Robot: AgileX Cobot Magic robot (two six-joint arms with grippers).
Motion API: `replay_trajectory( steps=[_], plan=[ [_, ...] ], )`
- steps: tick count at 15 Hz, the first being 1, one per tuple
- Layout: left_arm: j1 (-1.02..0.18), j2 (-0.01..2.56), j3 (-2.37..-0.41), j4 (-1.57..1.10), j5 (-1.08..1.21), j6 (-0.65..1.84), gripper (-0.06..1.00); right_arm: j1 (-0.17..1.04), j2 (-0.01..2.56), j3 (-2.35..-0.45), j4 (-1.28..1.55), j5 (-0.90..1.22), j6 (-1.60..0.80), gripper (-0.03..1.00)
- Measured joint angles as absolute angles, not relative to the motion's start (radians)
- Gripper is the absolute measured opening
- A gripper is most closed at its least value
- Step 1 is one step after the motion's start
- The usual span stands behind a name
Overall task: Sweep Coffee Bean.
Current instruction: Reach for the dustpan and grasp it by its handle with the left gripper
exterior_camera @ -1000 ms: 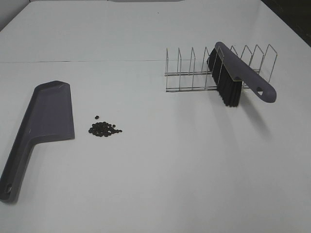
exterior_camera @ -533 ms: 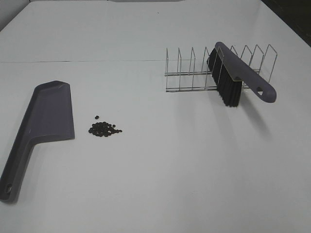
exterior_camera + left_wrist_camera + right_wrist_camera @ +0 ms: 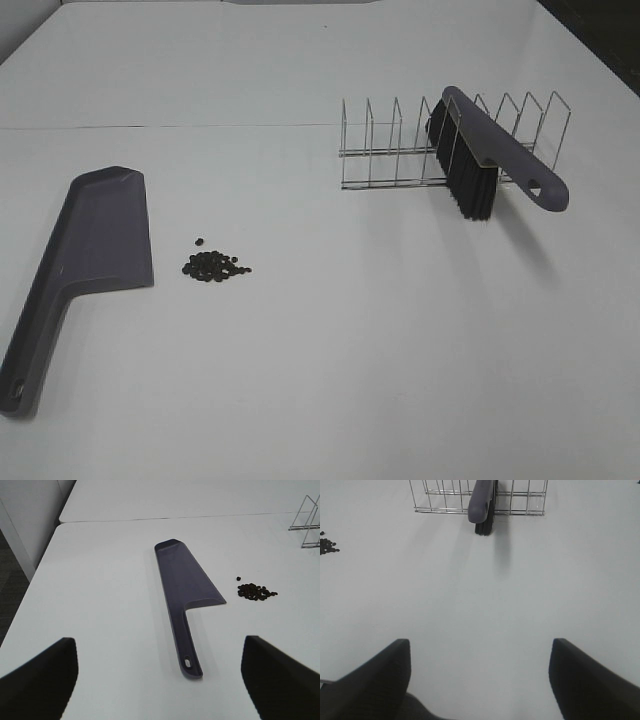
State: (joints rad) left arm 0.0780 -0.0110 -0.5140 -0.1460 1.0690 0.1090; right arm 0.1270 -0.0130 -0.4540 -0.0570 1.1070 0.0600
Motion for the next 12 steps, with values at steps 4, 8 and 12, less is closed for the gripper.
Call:
replay_trajectory(
  steps=[4, 8, 12],
  plan=[
    [0.078, -0.011, -0.514, -0.146, 1.069, 0.109, 0.81, 0.127, -0.013, -0.454, -0.057, 1.107, 0.06, 0.72],
    [0.078, -0.011, -0.514, -0.146, 1.069, 0.109, 0.81, 0.127, -0.013, -0.454, -0.057, 1.107, 0.06, 0.72],
    [0.078, -0.011, -0.514, -0.146, 1.069, 0.112, 0.81, 0.127, -0.013, -0.454, -0.057, 1.107, 0.06, 0.72]
  ],
)
